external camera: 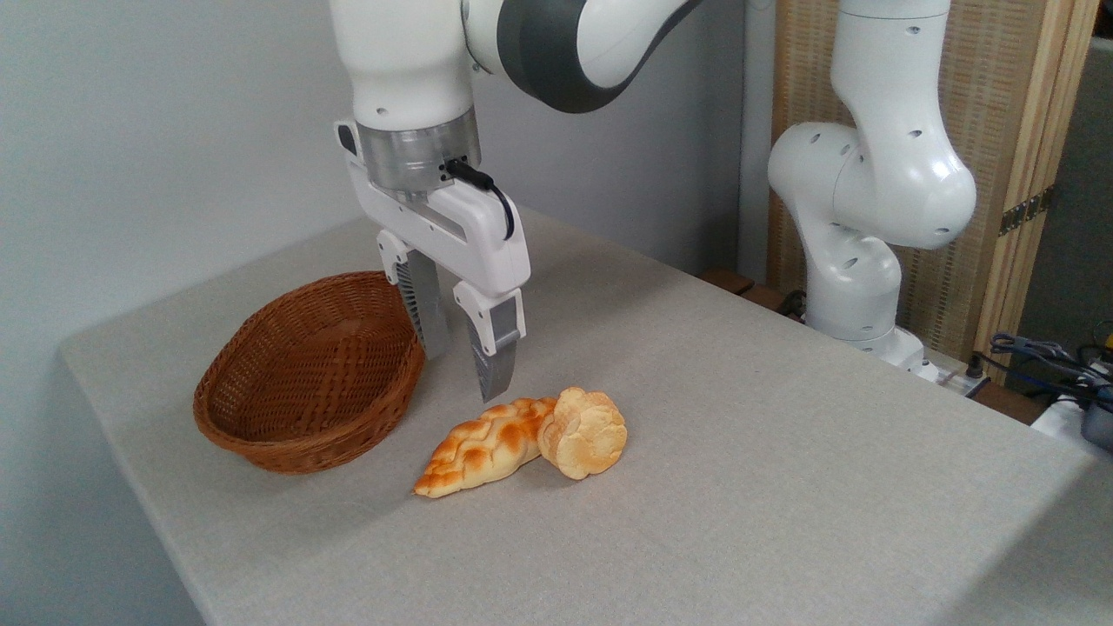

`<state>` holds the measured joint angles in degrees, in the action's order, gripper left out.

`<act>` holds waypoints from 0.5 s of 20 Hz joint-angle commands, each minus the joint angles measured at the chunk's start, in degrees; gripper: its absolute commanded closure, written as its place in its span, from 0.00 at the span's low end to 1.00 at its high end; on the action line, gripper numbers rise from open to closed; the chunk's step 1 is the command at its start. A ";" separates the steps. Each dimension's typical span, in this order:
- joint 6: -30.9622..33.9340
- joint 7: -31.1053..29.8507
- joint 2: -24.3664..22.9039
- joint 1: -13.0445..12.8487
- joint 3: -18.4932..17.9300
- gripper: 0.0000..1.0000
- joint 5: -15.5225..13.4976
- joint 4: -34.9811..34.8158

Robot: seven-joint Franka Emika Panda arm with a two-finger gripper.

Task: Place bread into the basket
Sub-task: 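Lower the gripper onto the round bun and close on it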

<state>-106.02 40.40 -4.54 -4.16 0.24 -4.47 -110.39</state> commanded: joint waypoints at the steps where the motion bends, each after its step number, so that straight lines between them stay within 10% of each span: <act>1: 0.99 1.52 -1.78 -0.06 -0.33 0.00 1.12 -3.50; 10: -2.79 11.90 -6.44 0.29 -1.03 0.00 7.98 -16.60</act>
<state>-107.09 50.14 -8.81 -3.82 -0.45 2.49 -122.86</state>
